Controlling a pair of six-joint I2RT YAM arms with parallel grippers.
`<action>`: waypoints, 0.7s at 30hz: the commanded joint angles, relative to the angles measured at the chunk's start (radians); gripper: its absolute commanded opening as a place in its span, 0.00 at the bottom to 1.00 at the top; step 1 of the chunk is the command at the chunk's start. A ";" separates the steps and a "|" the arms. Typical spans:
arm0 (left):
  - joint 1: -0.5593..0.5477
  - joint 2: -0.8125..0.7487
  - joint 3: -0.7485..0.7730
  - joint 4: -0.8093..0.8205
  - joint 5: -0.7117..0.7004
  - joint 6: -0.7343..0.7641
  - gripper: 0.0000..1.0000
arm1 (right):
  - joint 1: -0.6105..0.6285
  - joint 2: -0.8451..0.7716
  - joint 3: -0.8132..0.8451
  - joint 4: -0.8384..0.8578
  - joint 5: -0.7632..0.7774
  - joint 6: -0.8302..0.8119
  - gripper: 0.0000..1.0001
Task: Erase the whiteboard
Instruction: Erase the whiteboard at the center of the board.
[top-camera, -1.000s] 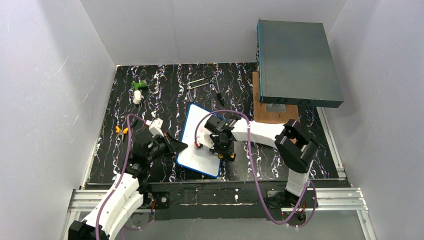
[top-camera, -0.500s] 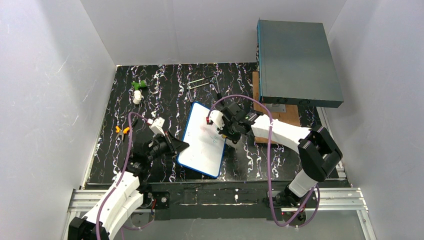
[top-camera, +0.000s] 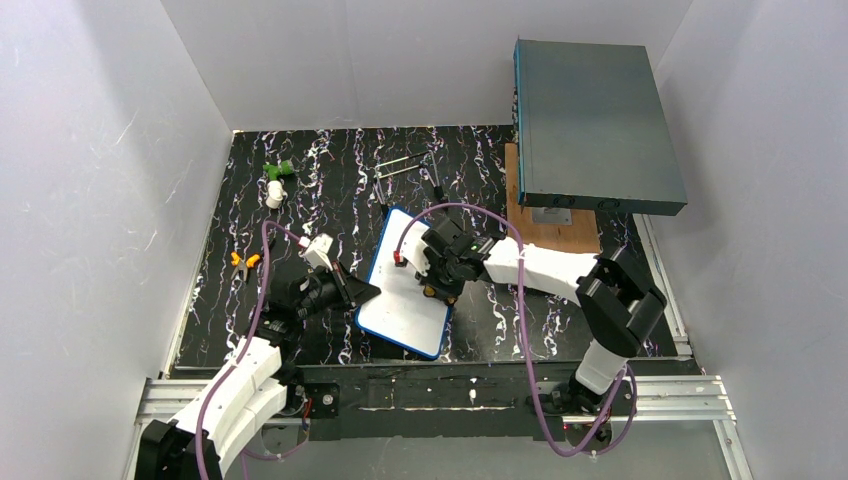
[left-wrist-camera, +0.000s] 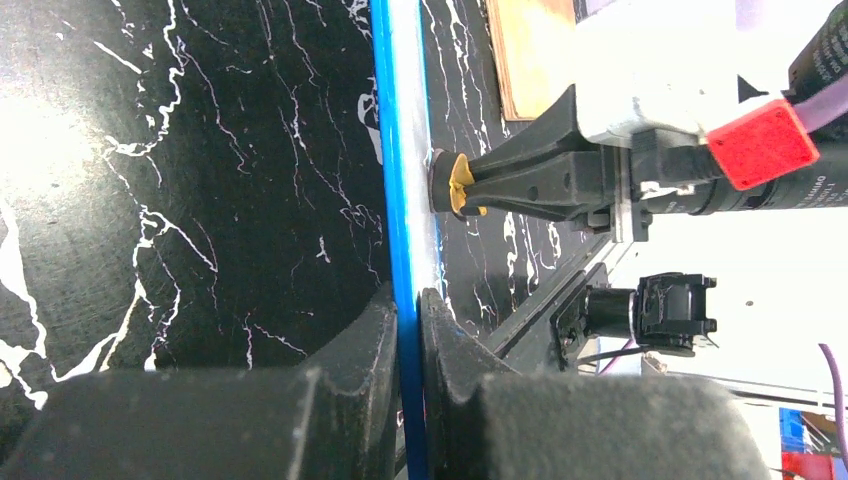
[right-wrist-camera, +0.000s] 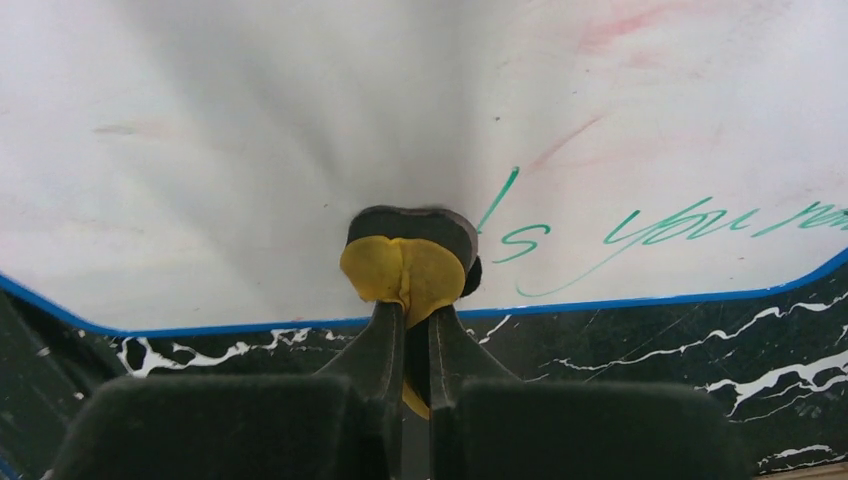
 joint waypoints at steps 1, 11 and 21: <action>-0.004 -0.020 -0.001 0.028 0.009 0.084 0.00 | 0.001 0.055 0.042 -0.012 0.124 -0.028 0.01; -0.004 -0.019 -0.003 0.045 0.018 0.083 0.00 | -0.092 0.085 0.060 -0.033 0.219 -0.009 0.01; -0.004 0.035 -0.002 0.106 0.063 0.065 0.00 | -0.044 0.049 0.094 -0.087 -0.137 0.017 0.01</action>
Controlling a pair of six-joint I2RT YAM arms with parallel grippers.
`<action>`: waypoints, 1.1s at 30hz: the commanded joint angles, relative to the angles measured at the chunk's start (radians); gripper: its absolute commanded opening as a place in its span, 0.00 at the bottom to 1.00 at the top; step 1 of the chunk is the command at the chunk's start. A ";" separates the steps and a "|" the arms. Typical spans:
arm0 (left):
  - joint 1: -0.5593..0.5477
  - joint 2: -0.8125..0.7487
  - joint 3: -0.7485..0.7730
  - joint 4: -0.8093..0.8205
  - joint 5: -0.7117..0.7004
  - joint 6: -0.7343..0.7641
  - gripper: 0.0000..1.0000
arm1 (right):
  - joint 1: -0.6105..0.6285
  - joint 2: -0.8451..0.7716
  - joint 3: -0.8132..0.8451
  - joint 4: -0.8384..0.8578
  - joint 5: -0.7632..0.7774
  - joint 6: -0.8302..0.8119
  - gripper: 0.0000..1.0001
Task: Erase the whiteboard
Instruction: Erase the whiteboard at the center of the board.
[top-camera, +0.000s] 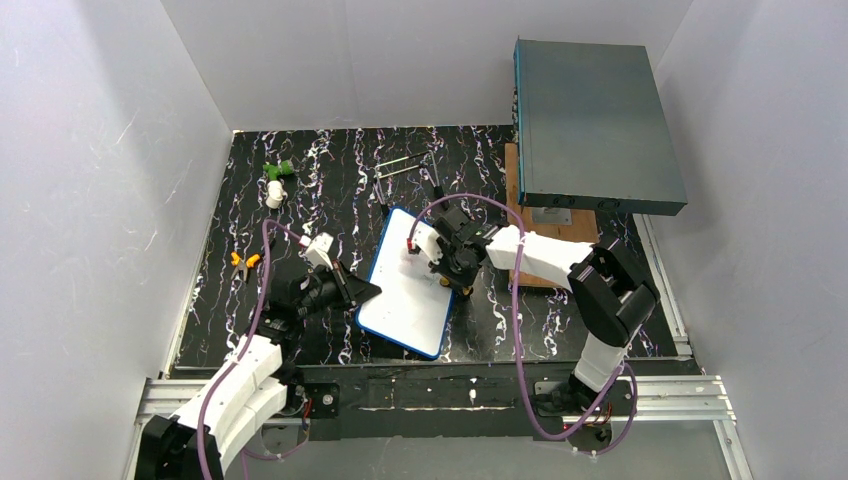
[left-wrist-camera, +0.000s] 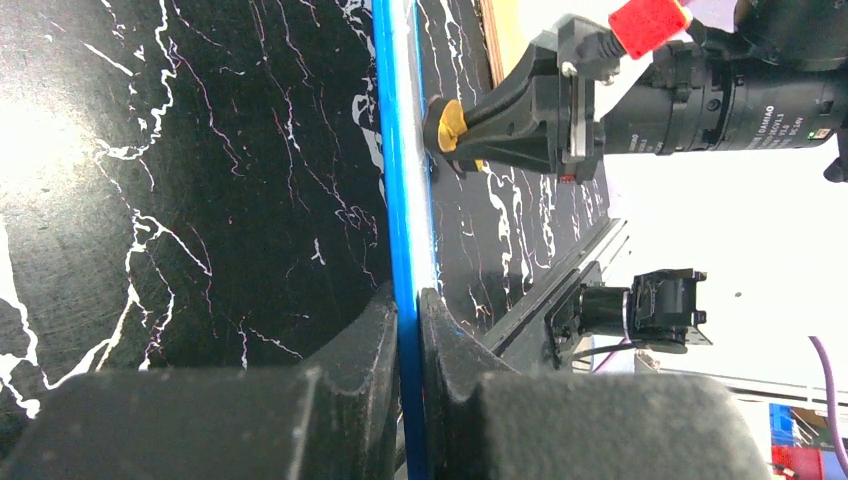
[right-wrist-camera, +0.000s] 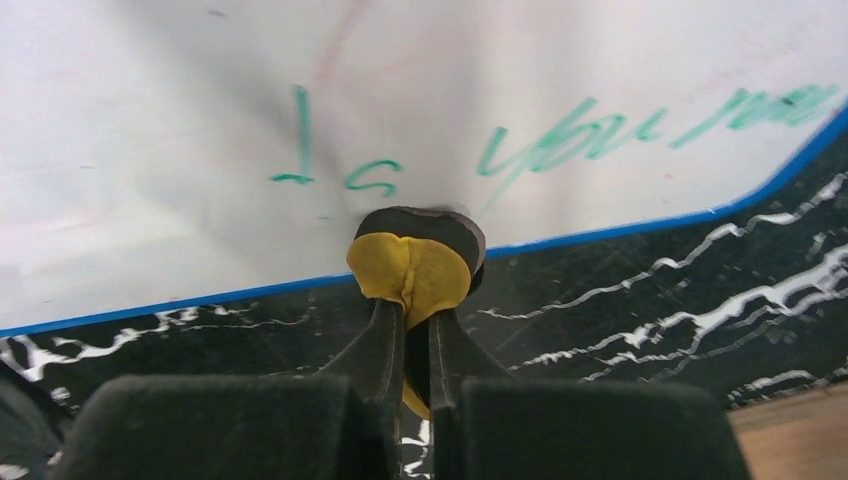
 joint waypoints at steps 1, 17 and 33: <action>-0.008 0.023 0.000 0.100 0.063 0.074 0.00 | 0.058 -0.027 0.057 -0.020 -0.242 0.032 0.01; -0.028 0.049 0.019 0.100 0.075 0.092 0.00 | -0.091 0.065 0.117 0.017 -0.072 0.193 0.01; -0.032 0.082 0.017 0.139 0.109 0.080 0.00 | 0.068 0.030 0.142 -0.039 -0.336 0.116 0.01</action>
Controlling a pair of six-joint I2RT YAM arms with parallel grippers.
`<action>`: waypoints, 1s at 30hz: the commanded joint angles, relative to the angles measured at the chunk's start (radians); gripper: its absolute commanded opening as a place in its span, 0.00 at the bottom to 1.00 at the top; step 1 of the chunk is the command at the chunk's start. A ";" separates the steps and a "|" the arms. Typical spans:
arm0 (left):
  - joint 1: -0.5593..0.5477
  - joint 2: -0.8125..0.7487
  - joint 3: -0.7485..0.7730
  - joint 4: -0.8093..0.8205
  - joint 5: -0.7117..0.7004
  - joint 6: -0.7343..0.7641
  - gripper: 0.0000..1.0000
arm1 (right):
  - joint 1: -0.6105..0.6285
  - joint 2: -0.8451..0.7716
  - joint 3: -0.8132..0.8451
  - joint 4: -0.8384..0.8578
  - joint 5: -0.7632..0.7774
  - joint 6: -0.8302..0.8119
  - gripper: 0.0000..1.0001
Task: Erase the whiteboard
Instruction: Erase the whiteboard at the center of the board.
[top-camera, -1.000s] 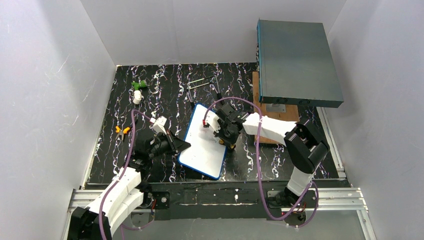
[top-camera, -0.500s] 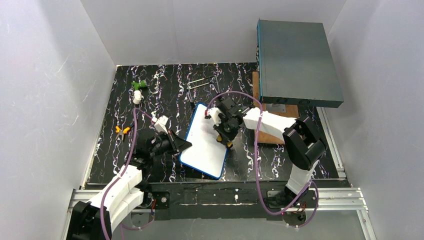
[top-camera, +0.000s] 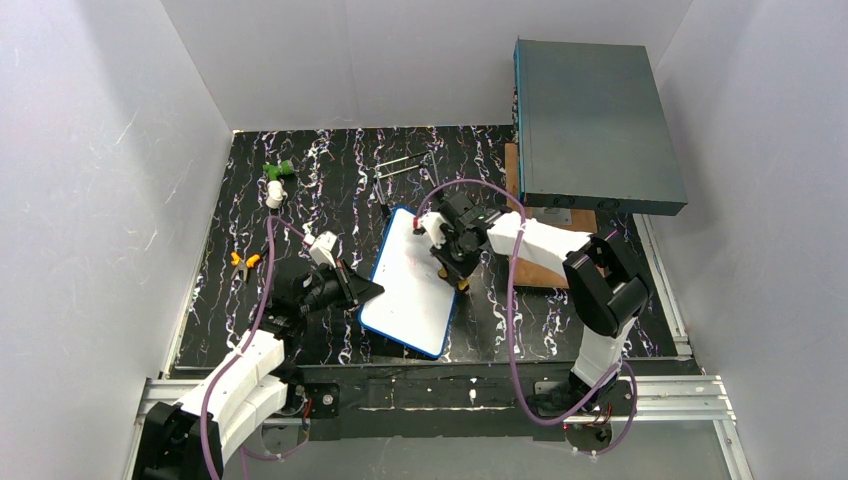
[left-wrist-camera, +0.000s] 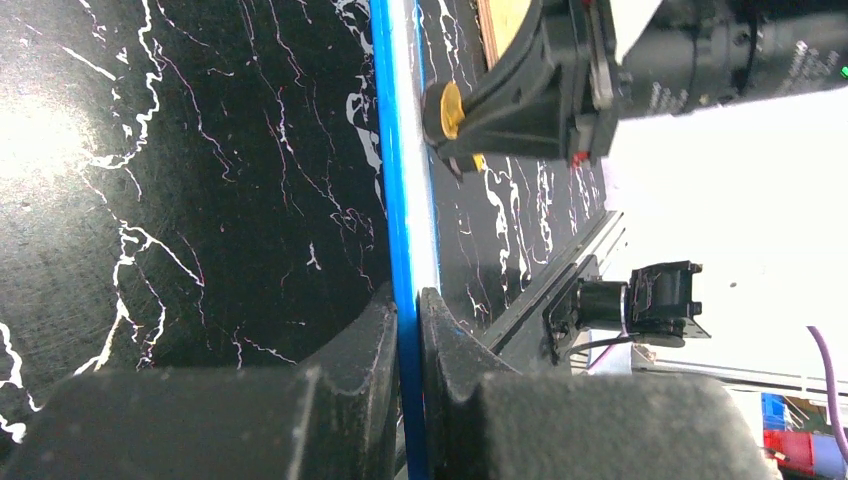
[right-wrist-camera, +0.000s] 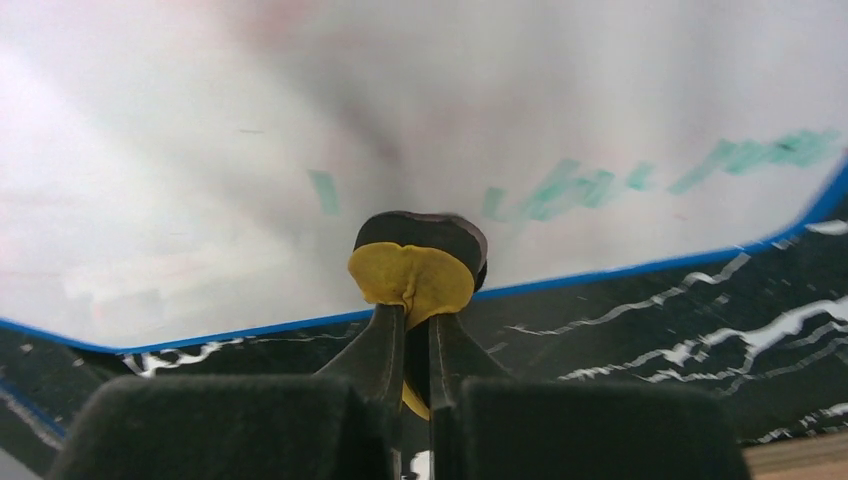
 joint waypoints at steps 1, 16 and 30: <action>-0.028 0.014 0.018 0.070 0.087 0.084 0.00 | 0.151 -0.037 0.053 0.026 -0.190 -0.018 0.01; -0.051 0.031 0.023 0.080 0.102 0.084 0.00 | -0.083 0.048 0.101 0.032 0.000 0.086 0.01; -0.050 0.044 0.117 -0.062 0.095 0.168 0.00 | 0.141 0.008 0.080 -0.055 -0.271 -0.122 0.01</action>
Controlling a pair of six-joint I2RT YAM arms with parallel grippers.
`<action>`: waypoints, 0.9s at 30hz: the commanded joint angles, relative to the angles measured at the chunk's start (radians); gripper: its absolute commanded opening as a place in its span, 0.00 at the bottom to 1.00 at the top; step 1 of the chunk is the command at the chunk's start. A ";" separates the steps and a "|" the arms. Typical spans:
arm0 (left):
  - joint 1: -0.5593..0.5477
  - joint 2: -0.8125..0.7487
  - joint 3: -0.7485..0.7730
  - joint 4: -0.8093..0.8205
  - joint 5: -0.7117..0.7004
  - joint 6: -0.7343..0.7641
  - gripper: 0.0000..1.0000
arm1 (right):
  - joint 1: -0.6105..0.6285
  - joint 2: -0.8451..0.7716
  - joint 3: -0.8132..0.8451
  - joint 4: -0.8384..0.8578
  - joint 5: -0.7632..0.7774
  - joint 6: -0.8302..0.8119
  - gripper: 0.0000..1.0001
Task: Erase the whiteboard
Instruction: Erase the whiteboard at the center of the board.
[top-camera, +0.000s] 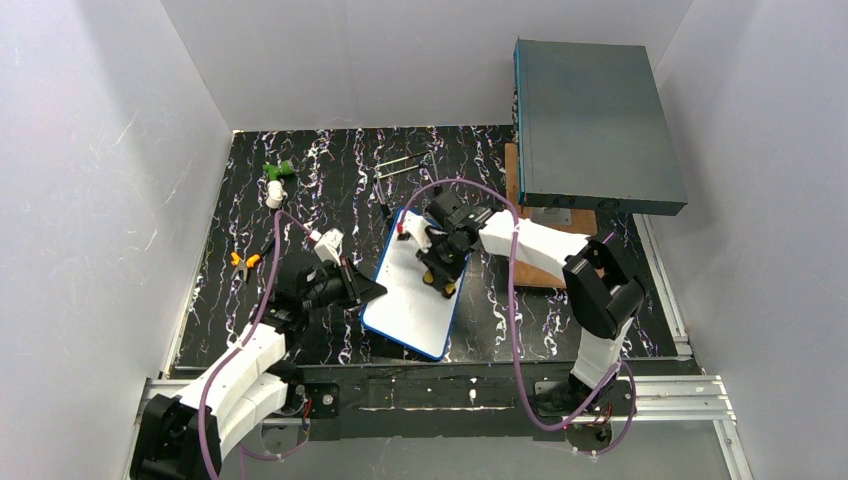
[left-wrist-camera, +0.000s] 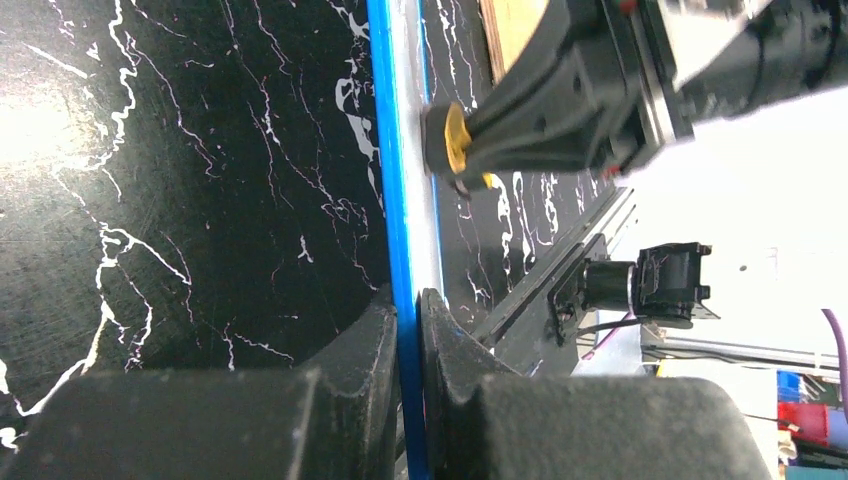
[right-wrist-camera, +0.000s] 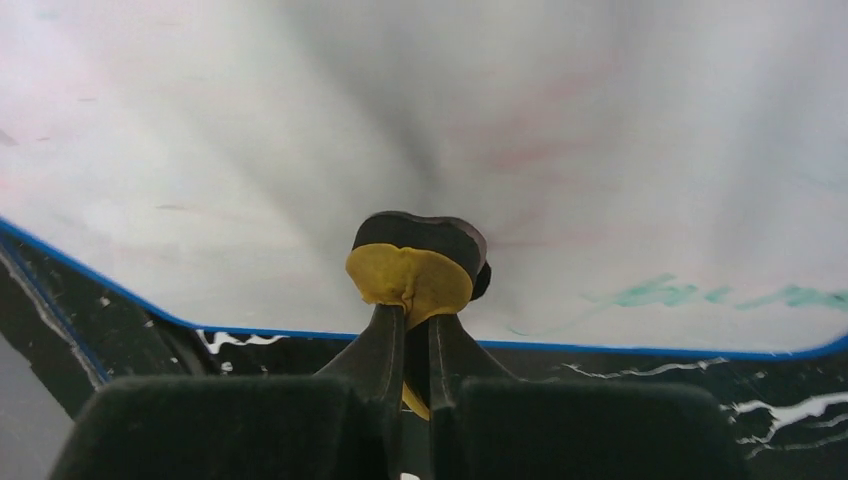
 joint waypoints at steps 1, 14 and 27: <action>-0.026 0.008 0.079 -0.026 0.081 0.138 0.00 | 0.093 0.001 -0.001 0.015 -0.122 -0.046 0.01; 0.012 0.140 0.377 -0.484 0.117 0.512 0.00 | -0.076 0.002 -0.056 0.027 0.076 -0.120 0.01; 0.051 0.227 0.440 -0.571 0.111 0.702 0.00 | -0.050 0.018 -0.058 -0.008 0.020 -0.148 0.01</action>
